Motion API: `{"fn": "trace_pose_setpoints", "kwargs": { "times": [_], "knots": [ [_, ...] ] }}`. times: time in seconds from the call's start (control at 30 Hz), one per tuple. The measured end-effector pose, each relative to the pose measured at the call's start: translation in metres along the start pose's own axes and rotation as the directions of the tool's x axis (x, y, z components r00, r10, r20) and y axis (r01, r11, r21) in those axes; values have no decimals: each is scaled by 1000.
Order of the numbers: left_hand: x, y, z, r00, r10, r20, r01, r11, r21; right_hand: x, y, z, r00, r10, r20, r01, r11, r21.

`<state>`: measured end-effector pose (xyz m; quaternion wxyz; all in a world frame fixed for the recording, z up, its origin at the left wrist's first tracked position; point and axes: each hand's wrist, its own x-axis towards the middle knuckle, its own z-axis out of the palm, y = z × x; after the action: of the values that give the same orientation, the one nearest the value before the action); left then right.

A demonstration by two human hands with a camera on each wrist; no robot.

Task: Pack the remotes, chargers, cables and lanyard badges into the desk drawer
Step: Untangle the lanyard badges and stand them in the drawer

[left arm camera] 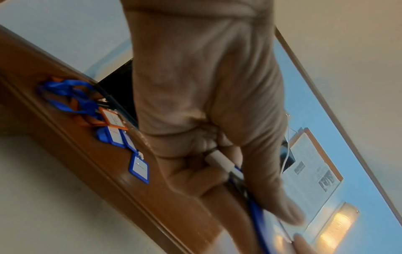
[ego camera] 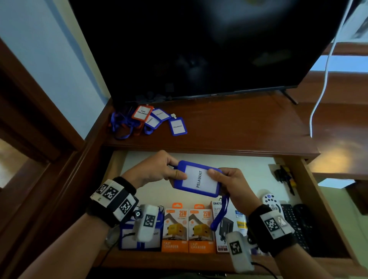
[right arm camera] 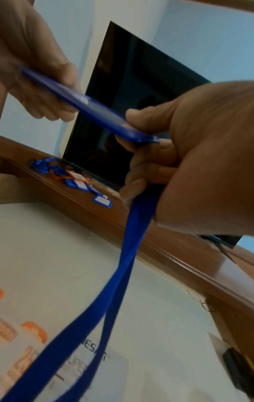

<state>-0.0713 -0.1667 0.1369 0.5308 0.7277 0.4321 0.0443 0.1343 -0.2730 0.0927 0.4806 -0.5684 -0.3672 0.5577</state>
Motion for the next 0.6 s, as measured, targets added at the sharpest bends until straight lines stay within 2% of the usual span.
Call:
{"fn": "trace_pose_setpoints", "kwargs": {
  "times": [0.13, 0.23, 0.33, 0.4, 0.47, 0.53, 0.6],
  "knots": [
    [1, -5, -5, 980, -7, -198, -34, 978, -204, -1, 0, -2, 1000, -20, -6, 20, 1000, 1],
    [4, -8, -7, 922, -60, -382, -64, 951, -304, -4, -2, 1, 997, -78, 8, 79, 984, -162],
    [7, -9, -2, 853, -62, -518, -115, 946, -303, -7, -9, 12, 987, -128, 102, 155, 928, -339],
    [10, -8, 3, 822, -15, -569, -105, 978, -178, -9, -18, 20, 970, -148, 192, 216, 887, -408],
    [10, -5, 10, 827, 44, -560, -27, 999, 40, -10, -27, 27, 953, -162, 258, 266, 854, -447],
    [11, -3, 17, 866, 109, -489, 27, 964, 263, -8, -36, 29, 943, -190, 275, 308, 814, -492],
    [11, -2, 20, 929, 131, -345, 16, 920, 392, -1, -41, 24, 940, -220, 261, 336, 738, -586]
  ]
}}
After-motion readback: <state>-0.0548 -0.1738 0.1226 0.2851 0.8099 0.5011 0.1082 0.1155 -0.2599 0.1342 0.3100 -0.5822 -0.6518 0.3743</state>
